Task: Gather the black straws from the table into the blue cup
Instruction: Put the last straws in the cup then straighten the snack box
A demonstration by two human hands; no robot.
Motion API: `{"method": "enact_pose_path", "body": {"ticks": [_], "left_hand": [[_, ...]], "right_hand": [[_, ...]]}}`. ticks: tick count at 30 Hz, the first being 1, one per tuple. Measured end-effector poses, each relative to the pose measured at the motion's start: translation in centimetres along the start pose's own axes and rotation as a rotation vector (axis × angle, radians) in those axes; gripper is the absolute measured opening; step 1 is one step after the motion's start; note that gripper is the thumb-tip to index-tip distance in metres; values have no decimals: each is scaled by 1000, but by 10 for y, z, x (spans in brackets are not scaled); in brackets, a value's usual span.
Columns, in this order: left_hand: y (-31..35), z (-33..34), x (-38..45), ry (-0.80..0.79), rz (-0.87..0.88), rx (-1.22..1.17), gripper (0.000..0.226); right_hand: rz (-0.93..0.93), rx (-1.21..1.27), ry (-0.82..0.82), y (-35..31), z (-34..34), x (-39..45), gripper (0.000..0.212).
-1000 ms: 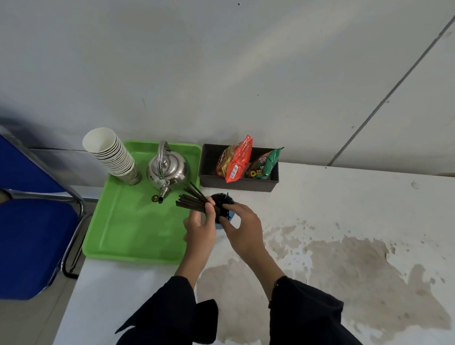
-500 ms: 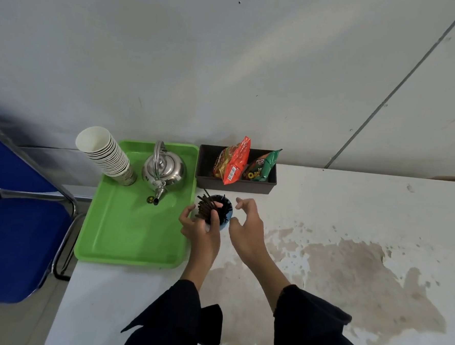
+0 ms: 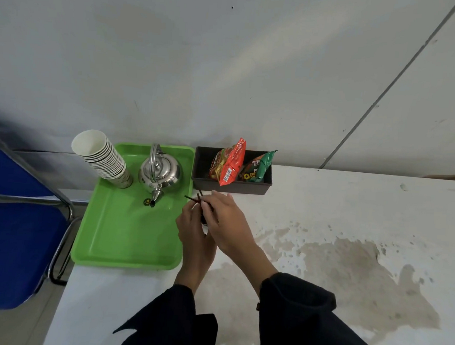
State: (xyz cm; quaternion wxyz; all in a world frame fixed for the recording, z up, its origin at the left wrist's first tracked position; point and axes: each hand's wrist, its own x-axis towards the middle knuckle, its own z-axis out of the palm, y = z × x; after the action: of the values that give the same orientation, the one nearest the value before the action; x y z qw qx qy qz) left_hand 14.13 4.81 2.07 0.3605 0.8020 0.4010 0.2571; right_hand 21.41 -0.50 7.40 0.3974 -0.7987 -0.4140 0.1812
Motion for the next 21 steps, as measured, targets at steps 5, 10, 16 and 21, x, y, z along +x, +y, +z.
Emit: {"method": "enact_pose_path", "body": {"ticks": [5,10,16,21], "left_hand": [[-8,-2,-10,-32,29,-15,31],[-9,-3,-11,-60,17,-38,44],[-18,-8,-10,-73,58,40,46],[-20,-18,-13,-82,161,138,53]], "right_hand": [[30,-1,50,11,1,-7,25],[27,-52,72,14,-4,-13,25],[109,-101,-26,23,0,-17,33],[120,-138,-52,23,0,-15,34]]}}
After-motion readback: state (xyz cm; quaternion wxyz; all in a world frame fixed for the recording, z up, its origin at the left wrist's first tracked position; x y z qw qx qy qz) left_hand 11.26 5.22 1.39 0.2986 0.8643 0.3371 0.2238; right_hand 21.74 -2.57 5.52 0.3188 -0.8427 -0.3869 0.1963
